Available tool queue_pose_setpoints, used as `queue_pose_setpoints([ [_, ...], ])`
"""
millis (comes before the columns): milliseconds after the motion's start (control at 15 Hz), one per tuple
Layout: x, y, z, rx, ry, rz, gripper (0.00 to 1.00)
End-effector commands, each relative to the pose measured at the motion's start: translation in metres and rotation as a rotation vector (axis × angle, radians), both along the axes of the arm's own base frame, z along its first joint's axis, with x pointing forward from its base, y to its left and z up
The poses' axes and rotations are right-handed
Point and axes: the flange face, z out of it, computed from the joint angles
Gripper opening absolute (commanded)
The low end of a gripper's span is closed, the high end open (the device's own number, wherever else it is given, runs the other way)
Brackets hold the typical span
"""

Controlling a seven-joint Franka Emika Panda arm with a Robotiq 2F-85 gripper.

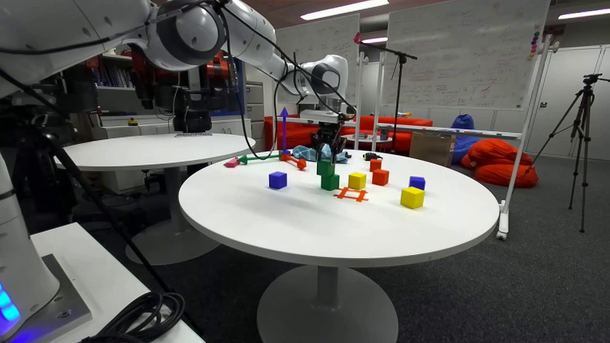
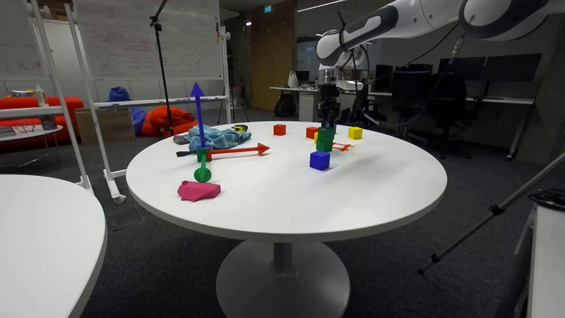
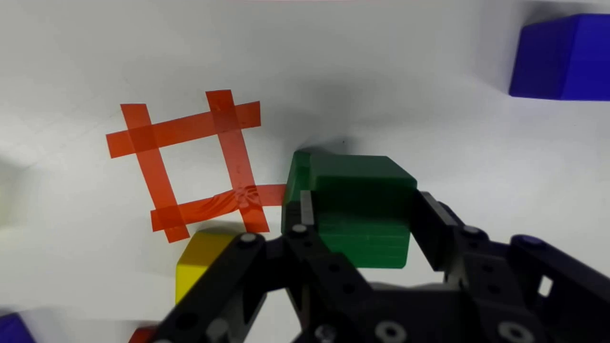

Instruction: Put one green block on the blue block on the left

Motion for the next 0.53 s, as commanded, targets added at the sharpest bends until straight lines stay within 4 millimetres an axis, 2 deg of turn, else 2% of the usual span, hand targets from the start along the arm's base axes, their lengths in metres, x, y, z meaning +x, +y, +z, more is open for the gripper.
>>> queue_pose_setpoints([
  [0, -0.003, 0.003, 0.02, 0.014, -0.003, 0.029, 0.28],
  [267, -0.013, 0.016, 0.056, 0.026, -0.034, 0.044, 0.28],
  [467, -0.032, 0.032, 0.081, 0.06, -0.007, 0.039, 0.28],
])
